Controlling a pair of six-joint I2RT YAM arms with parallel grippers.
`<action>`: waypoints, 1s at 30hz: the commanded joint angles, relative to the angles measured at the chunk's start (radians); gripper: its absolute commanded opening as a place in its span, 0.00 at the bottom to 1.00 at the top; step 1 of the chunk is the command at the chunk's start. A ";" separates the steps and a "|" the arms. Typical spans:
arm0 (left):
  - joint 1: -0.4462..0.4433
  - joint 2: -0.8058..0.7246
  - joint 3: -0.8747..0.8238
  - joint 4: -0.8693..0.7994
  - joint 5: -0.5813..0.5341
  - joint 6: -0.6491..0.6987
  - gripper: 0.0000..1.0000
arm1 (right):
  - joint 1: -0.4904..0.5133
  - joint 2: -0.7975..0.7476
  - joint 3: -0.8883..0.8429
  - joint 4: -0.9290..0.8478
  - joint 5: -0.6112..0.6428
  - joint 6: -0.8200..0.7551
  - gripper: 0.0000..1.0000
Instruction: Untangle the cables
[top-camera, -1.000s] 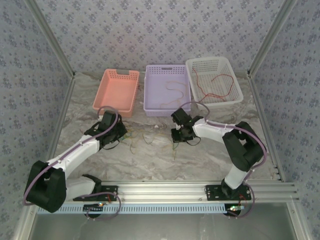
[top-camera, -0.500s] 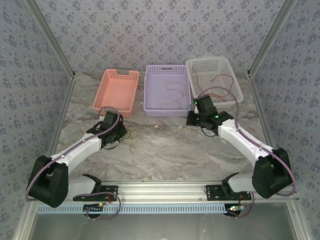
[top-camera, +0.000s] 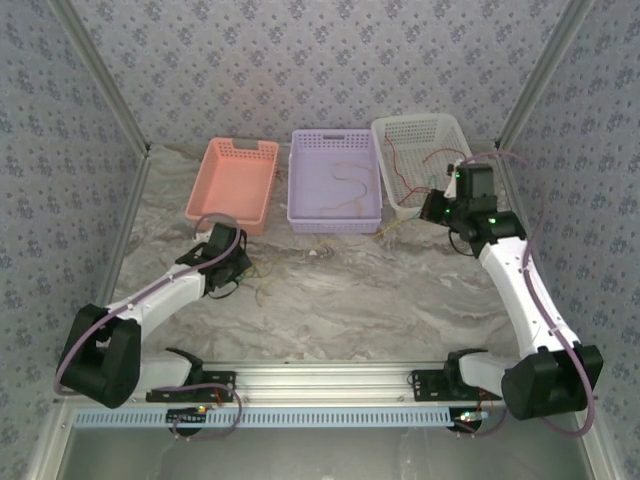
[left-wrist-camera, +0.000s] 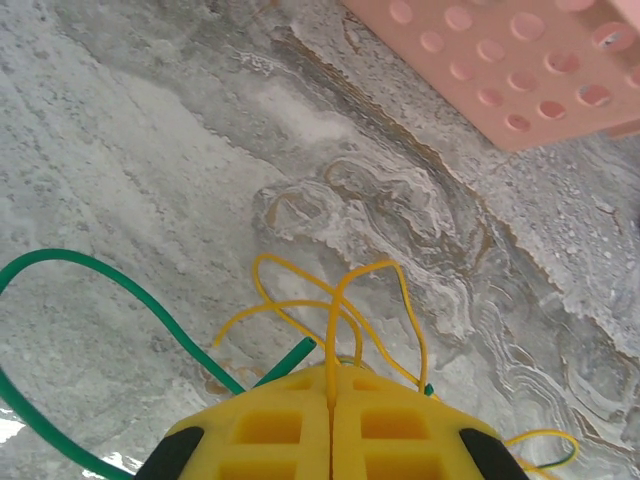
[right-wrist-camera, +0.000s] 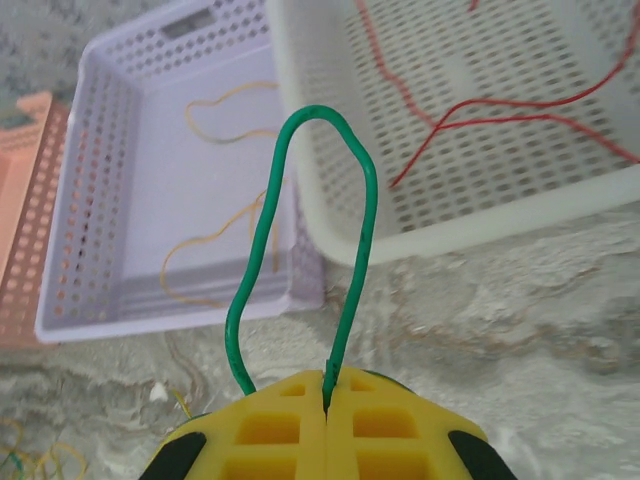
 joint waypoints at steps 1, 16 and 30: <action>0.011 0.003 -0.009 -0.016 -0.035 0.007 0.00 | -0.080 -0.031 0.041 -0.075 -0.030 -0.020 0.00; 0.026 0.022 -0.026 -0.005 -0.044 0.006 0.00 | -0.355 -0.032 0.186 -0.088 -0.142 0.079 0.00; 0.008 -0.211 0.122 -0.055 0.109 0.128 0.70 | 0.024 -0.016 0.091 0.022 -0.161 -0.028 0.00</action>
